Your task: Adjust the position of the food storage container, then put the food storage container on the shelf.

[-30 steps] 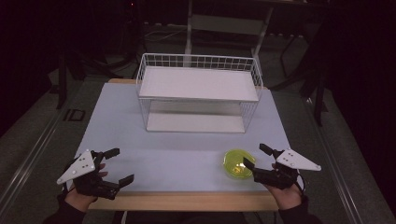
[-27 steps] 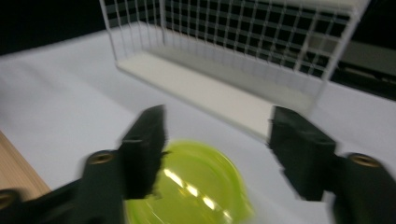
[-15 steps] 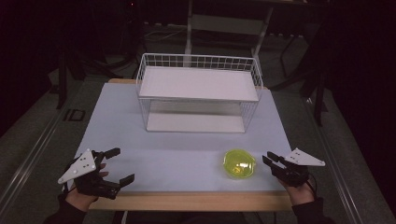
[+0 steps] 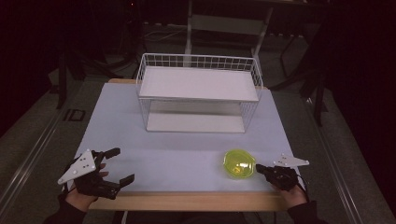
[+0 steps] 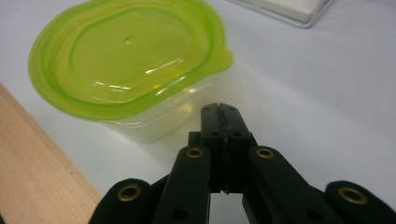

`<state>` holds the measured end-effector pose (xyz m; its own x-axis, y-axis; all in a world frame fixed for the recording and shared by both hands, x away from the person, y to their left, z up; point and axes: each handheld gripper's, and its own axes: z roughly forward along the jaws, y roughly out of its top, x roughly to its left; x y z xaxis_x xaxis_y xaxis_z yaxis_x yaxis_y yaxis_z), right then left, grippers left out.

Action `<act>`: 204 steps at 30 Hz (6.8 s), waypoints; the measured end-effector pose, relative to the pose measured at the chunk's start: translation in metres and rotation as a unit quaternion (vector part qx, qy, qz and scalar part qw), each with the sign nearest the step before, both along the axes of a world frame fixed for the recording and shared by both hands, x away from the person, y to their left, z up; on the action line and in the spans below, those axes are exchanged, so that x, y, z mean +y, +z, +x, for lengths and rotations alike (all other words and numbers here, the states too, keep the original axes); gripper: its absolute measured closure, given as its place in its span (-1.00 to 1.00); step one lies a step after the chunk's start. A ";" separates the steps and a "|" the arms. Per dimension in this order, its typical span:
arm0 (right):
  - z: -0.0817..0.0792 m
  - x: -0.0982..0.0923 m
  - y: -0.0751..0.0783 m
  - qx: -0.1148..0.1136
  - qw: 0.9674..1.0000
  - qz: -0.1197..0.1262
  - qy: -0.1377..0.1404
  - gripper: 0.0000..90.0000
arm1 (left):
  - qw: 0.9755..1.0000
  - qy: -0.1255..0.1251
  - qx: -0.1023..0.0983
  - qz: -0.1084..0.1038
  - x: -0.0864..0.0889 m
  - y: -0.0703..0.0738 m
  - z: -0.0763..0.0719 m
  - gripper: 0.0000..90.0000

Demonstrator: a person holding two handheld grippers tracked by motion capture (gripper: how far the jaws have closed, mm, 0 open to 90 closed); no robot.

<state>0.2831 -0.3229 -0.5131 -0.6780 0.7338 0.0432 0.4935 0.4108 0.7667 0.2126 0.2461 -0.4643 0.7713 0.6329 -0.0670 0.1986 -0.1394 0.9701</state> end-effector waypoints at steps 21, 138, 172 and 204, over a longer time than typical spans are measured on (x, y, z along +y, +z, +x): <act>0.018 0.040 -0.008 0.028 0.997 -0.040 0.059 1.00 | 1.000 0.000 -0.001 0.004 -0.001 0.000 0.000 -0.99; 0.050 0.135 0.038 0.229 0.963 0.139 -0.038 0.31 | 0.934 0.008 0.355 -0.036 -0.114 -0.038 0.100 0.00; 0.032 0.151 0.059 0.184 0.972 0.138 -0.047 0.78 | 0.934 0.014 0.346 -0.092 -0.123 -0.011 0.085 0.85; 0.042 0.164 0.181 0.061 0.981 0.175 -0.052 0.79 | 0.965 0.036 0.228 -0.127 -0.112 0.101 0.111 0.83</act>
